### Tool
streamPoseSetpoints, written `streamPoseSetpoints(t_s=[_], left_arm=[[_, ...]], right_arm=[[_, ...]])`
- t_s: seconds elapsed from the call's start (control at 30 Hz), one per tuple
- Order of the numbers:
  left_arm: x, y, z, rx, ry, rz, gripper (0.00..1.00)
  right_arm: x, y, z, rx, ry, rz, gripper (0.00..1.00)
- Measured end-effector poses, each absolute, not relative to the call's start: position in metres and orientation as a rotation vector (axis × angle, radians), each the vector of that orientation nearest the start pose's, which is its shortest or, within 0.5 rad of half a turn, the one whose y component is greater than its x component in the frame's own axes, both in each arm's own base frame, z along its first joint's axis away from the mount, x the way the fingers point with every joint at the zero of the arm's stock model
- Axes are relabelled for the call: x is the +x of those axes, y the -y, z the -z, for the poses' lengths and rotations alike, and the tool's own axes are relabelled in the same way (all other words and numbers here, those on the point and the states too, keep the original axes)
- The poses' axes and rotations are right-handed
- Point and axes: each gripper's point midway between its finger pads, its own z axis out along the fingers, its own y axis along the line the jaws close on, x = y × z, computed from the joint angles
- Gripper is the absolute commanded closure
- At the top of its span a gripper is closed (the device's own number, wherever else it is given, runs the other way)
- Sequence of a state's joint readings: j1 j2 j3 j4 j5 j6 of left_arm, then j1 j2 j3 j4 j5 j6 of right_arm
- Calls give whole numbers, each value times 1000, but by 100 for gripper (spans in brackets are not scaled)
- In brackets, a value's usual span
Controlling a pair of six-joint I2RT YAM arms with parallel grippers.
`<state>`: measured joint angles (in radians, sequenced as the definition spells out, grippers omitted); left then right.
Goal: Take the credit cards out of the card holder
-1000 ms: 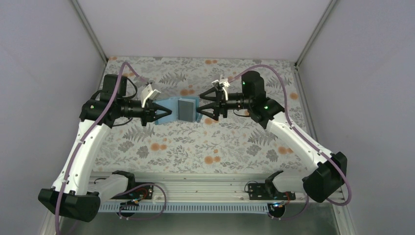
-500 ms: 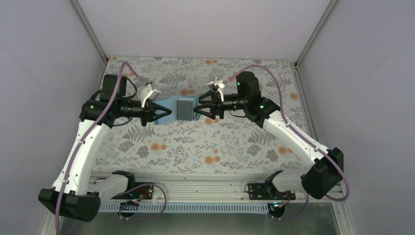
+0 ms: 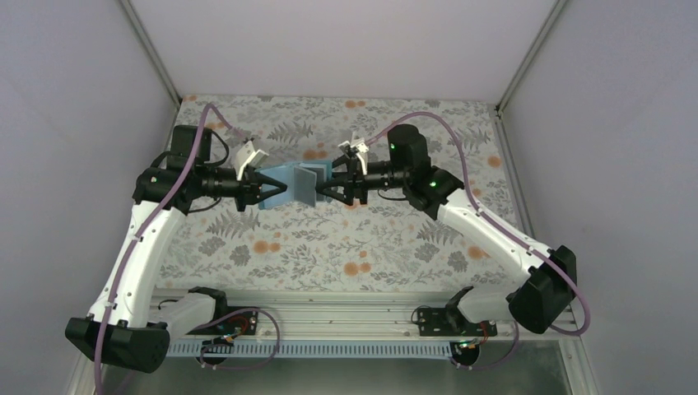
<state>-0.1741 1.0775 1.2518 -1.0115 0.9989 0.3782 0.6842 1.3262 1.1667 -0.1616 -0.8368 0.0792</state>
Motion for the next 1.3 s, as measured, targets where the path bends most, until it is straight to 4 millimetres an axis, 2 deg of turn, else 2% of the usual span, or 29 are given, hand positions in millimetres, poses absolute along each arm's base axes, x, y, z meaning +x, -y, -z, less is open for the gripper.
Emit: streamPoseSetpoints(t_s=[0.13, 0.4, 0.53, 0.63, 0.77, 0.87, 0.97, 1.2, 1.3], left_arm=[[210, 183, -323, 1003, -1916, 1059, 98], [211, 182, -322, 997, -1922, 1050, 98], [211, 182, -322, 997, -1923, 1050, 98], [212, 181, -321, 992, -1926, 1046, 97], [211, 181, -319, 993, -1926, 1057, 98], [209, 182, -321, 996, -1918, 1068, 98], [209, 182, -321, 996, -1915, 1070, 98], [212, 181, -321, 989, -1907, 1068, 97], [212, 180, -320, 984, -1910, 1067, 91]], right_arm=[[218, -347, -329, -1153, -1627, -1290, 41], [227, -346, -326, -1121, -1650, -1224, 45], [226, -347, -328, -1108, -1654, -1247, 36], [219, -354, -328, -1121, -1650, -1280, 32], [197, -370, -330, -1173, -1621, -1325, 33], [189, -380, -328, -1191, -1622, -1335, 39], [190, -384, -326, -1186, -1631, -1323, 48], [209, -396, -331, -1087, -1699, -1272, 72], [216, -401, -330, -1049, -1739, -1245, 86]])
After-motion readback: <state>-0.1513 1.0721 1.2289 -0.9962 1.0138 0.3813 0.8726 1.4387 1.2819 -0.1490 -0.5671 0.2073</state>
